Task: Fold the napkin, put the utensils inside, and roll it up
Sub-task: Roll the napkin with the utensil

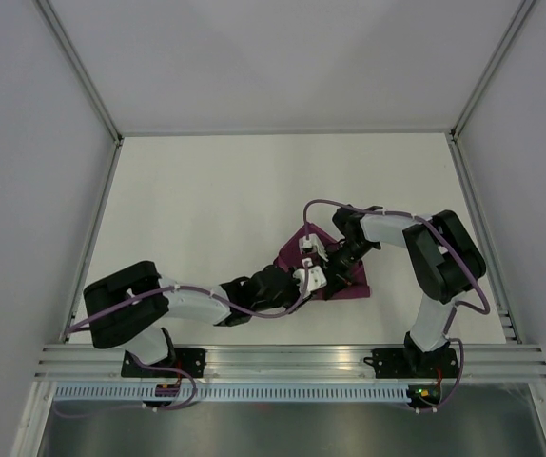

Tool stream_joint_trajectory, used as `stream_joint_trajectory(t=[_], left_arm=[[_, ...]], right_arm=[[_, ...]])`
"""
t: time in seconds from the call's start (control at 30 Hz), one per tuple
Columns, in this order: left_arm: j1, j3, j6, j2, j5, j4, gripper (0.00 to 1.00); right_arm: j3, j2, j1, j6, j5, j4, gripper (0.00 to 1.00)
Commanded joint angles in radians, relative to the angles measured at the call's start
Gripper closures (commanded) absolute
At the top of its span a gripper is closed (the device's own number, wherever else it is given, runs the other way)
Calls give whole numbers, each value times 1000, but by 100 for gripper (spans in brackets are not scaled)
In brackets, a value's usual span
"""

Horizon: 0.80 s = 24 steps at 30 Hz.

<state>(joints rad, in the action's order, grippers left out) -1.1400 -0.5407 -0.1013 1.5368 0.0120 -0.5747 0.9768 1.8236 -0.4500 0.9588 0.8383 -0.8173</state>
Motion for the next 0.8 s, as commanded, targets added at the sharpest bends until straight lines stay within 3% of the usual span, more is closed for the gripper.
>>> stream_joint_trajectory(t=[0.0,0.23,0.6,0.77], left_arm=[[-33,-65,-156,68,40,30,58],[-81,-108,-253,164,62,12,55],[-104,-153,-285,263,48,13,54],[-102,-151,-265,289,45,25,65]], right_arm=[[-13,89,5,81,-81,-26,99],[14,121,25,95,-76,-56,100],[36,149,40,98,-73,-75,100],[40,151,42,97,-76,-77,99]])
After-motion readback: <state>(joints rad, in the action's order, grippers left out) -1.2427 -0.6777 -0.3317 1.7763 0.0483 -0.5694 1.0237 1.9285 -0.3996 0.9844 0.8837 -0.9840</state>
